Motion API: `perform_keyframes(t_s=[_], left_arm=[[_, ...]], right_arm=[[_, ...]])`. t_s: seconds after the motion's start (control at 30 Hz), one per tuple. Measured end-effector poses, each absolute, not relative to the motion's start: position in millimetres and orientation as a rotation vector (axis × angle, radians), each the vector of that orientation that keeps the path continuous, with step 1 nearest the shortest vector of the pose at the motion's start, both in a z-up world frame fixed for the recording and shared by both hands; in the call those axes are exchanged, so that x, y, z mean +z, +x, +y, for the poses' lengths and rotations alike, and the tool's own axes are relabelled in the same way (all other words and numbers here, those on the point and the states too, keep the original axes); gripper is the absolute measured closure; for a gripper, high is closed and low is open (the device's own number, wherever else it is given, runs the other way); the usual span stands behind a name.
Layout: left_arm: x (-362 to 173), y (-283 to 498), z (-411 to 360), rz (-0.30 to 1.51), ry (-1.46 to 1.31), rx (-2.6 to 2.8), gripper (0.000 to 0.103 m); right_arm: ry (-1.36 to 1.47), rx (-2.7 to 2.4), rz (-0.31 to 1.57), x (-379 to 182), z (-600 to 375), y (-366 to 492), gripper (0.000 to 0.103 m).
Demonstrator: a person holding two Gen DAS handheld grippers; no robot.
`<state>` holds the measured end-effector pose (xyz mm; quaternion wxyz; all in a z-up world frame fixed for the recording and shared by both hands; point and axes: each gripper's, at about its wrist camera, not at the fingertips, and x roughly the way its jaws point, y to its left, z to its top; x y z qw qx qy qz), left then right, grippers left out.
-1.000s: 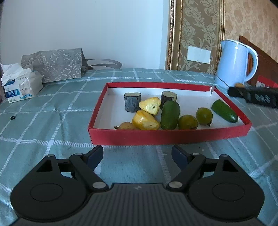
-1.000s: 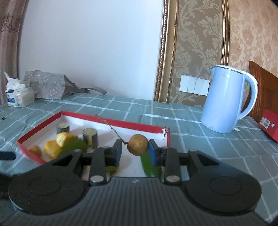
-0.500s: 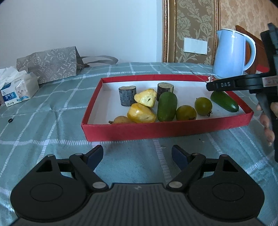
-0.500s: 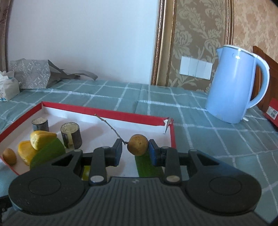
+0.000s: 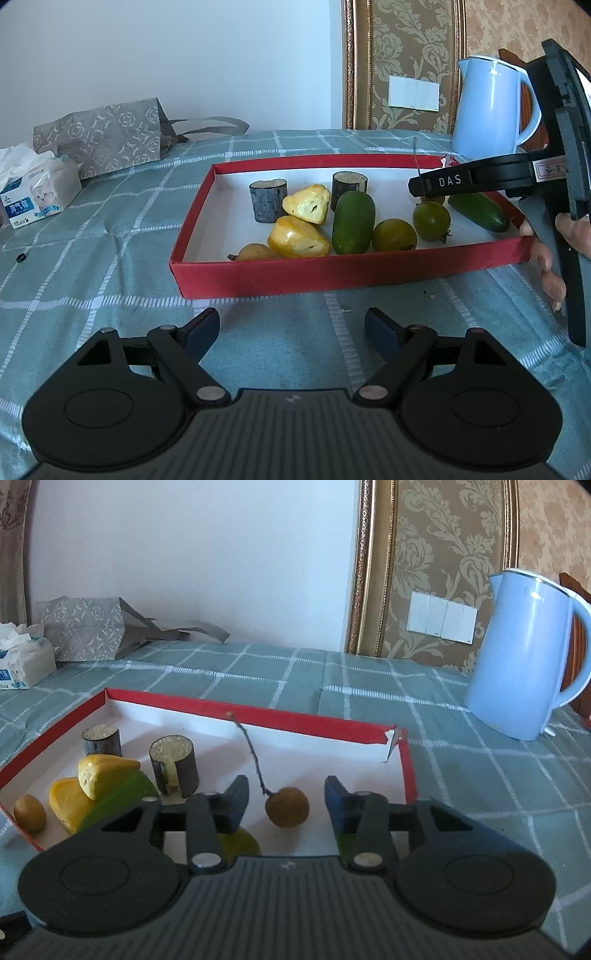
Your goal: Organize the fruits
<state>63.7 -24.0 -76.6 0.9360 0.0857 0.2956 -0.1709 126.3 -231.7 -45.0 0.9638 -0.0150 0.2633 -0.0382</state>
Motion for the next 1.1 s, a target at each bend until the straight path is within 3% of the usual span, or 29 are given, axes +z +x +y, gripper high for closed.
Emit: perform_keyframes(t_s=[0.13, 0.23, 0.33, 0.43, 0.47, 0.7, 1.1], left_arm=[[-78, 64, -24, 0.606, 0.178, -0.349, 0.017], [-78, 65, -24, 0.605, 0.179, -0.342, 0.017], [-78, 65, -23, 0.606, 0.174, -0.339, 0.017], [-78, 65, -23, 0.605, 0.170, -0.336, 0.017], [-78, 65, -22, 0.606, 0.169, -0.336, 0.017], [-79, 64, -23, 0.609, 0.169, -0.321, 0.017], [-59, 39, -18, 0.568, 0.087, -0.295, 0.017]], right_arm=[[-0.036, -0.093, 0.510, -41, -231, 119, 0.051], [-0.022, -0.112, 0.484, -38, -232, 106, 0.026], [-0.008, -0.118, 0.449, -31, -233, 87, 0.020], [0.027, -0.094, 0.422, -26, -232, 60, 0.002], [0.036, -0.089, 0.411, -25, -231, 50, 0.000], [-0.002, -0.048, 0.347, -38, -218, -8, 0.000], [-0.028, -0.004, 0.373, -43, -209, -14, 0.000]])
